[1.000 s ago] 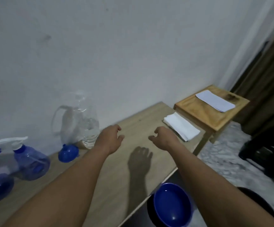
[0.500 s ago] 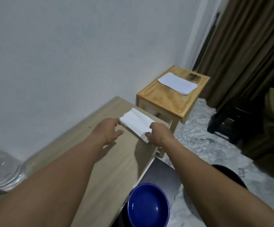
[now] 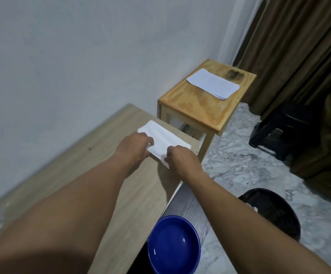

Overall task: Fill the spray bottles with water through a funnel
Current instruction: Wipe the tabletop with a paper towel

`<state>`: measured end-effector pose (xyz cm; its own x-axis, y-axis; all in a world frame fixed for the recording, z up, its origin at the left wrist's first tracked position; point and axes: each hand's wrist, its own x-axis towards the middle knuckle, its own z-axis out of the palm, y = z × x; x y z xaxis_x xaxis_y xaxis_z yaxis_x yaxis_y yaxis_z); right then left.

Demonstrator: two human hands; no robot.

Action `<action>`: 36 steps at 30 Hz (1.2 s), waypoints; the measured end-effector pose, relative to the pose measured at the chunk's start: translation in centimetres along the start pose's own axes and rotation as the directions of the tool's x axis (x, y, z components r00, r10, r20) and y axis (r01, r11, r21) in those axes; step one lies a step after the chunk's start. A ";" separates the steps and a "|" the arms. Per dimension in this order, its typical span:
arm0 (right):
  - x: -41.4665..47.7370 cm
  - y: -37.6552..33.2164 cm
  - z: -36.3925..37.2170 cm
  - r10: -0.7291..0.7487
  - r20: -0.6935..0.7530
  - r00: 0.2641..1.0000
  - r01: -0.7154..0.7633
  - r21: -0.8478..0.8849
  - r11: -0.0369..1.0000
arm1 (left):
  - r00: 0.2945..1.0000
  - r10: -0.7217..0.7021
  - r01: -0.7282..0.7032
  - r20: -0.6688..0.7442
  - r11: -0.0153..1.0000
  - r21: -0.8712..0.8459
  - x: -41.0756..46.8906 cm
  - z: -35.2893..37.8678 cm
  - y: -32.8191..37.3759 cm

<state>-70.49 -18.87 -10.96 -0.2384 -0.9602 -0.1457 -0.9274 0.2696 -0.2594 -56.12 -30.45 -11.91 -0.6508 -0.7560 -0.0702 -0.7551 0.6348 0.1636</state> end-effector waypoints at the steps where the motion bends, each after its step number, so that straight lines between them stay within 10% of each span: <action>1: 0.1 0.0 -0.1 0.014 0.001 1.000 -0.014 0.018 1.000 | 1.000 -0.001 0.001 -0.002 1.000 0.000 0.1 0.0 0.0; 36: 0.1 0.2 -2.9 -0.016 -0.304 0.953 0.039 0.069 0.997 | 0.999 0.002 -0.007 -0.051 0.995 -0.101 0.8 -3.7 3.2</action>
<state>-71.49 -19.16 -8.27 -0.2998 -0.9412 0.1555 -0.9138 0.2366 -0.3300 -58.77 -29.60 -7.80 -0.6474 -0.7619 -0.0201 -0.7388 0.6208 0.2625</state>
